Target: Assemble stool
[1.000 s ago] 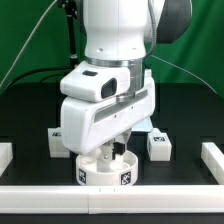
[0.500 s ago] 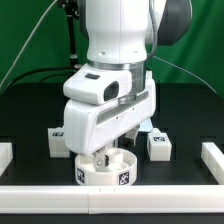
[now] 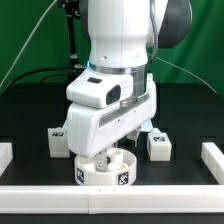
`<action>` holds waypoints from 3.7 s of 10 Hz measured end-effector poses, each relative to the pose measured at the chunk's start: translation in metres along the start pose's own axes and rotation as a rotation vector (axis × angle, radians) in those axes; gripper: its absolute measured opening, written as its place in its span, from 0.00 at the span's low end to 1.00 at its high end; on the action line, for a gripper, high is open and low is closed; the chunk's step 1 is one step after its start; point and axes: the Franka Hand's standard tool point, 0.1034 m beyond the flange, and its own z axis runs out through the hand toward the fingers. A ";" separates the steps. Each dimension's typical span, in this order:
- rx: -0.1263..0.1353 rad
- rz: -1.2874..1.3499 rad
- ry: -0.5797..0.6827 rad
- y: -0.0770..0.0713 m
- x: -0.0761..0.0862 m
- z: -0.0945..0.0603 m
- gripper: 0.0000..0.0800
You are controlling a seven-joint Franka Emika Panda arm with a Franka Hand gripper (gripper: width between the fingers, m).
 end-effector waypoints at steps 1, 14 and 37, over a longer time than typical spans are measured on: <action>0.000 0.000 0.000 0.000 0.000 0.000 0.78; -0.011 -0.047 0.025 -0.003 0.037 -0.001 0.40; -0.019 -0.086 0.064 -0.027 0.134 -0.001 0.80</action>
Offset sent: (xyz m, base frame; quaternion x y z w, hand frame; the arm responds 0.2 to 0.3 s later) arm 0.0000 0.0000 0.0000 0.0000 0.0000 0.0000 1.0000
